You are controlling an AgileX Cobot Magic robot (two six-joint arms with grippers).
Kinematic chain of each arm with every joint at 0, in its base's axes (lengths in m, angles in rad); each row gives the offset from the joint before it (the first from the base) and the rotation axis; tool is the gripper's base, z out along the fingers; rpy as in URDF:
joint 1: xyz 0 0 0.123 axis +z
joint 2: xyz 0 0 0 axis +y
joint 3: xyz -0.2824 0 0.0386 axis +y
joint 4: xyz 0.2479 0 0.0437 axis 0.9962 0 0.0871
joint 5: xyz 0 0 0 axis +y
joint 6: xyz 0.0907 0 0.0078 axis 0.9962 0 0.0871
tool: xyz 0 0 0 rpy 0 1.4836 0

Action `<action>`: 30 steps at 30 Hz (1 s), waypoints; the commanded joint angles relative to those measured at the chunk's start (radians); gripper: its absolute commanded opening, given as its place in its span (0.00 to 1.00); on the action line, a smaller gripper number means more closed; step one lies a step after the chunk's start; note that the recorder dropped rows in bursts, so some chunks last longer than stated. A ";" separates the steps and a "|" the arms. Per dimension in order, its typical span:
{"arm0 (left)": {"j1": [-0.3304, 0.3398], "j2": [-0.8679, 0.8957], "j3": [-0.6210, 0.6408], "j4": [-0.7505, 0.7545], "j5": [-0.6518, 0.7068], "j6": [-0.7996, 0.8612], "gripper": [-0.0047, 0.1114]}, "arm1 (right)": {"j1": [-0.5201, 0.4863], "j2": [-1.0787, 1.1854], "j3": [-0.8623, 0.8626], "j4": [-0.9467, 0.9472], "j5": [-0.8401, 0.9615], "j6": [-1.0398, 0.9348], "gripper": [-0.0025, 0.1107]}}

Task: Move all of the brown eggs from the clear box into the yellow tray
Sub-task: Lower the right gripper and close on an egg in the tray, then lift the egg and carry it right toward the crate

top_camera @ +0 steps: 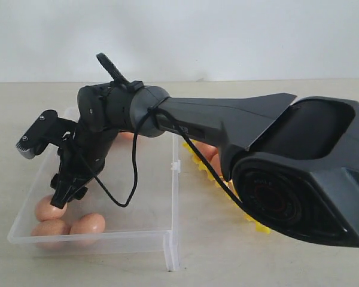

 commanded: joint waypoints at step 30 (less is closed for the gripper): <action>-0.003 -0.003 -0.004 -0.005 -0.001 0.001 0.00 | -0.002 -0.708 0.919 0.297 -1.069 0.326 0.02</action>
